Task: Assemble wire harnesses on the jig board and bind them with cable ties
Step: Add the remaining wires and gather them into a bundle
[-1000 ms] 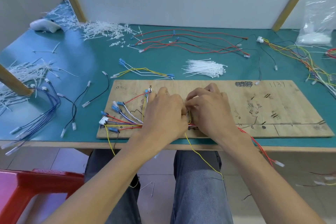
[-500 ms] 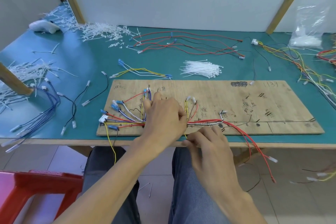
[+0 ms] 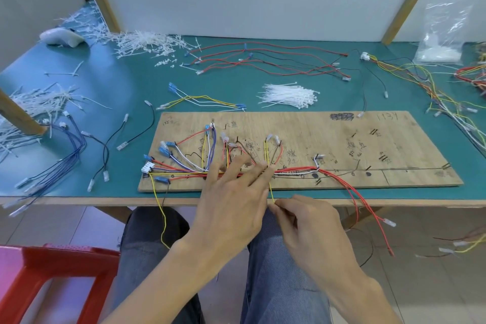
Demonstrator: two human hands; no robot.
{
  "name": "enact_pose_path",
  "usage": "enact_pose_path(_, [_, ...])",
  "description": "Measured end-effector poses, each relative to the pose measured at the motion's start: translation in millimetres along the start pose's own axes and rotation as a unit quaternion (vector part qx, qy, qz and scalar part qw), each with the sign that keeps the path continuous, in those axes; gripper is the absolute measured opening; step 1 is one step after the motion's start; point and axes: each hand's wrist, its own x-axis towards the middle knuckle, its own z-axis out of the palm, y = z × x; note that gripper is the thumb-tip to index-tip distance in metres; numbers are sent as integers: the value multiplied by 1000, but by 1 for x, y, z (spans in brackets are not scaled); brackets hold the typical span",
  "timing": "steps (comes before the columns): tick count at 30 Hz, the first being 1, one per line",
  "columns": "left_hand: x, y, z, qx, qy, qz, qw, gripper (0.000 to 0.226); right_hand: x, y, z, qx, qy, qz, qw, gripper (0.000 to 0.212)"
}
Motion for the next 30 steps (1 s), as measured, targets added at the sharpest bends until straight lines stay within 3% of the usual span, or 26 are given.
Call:
enact_pose_path(5, [-2,4,5,5,-17,-11,1000,49,4,7,-17,-19,-54,-1,998,24])
enact_pose_path(12, [-7,3,10,43,-30,4,999,54,50,41,-75,-101,22,20,994,14])
enact_pose_path(17, [-9,6,14,67,3,3,998,54,79,55,-76,-133,-8,46,990,12])
enact_pose_path(21, [-11,11,18,70,25,-10,997,52,62,54,-69,-128,-1,59,990,7])
enact_pose_path(25, [-11,15,17,60,28,-30,997,50,36,50,-65,-162,6,73,984,16])
enact_pose_path(30, [-10,17,15,40,10,-47,998,50,-1,42,-65,-204,-26,91,974,13])
